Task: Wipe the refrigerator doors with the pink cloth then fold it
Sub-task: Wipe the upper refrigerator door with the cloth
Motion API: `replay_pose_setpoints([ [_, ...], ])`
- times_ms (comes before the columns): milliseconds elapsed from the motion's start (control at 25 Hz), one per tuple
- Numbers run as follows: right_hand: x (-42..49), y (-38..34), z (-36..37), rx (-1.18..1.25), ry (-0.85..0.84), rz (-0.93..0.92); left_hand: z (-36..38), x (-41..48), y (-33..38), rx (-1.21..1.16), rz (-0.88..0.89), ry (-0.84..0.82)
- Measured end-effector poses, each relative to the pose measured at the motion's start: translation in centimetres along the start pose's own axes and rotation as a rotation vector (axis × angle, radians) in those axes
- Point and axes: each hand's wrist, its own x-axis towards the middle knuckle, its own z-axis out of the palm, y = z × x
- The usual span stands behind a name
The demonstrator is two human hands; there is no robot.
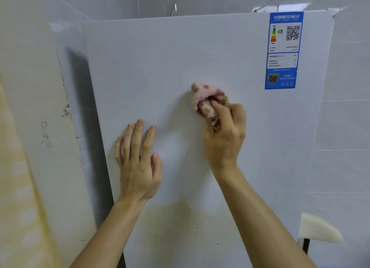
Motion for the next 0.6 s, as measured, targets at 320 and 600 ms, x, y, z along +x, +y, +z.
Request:
replay_pose_setpoints([
  [320, -12.1, -0.6, -1.8, -0.007, -0.337, -0.351, 0.3, -0.2, -1.1, -0.045, 0.028, -0.002],
  [600, -2.3, 0.1, 0.1, -0.012, -0.174, -0.398, -0.1, 0.4, -2.1, 0.011, 0.071, 0.023],
])
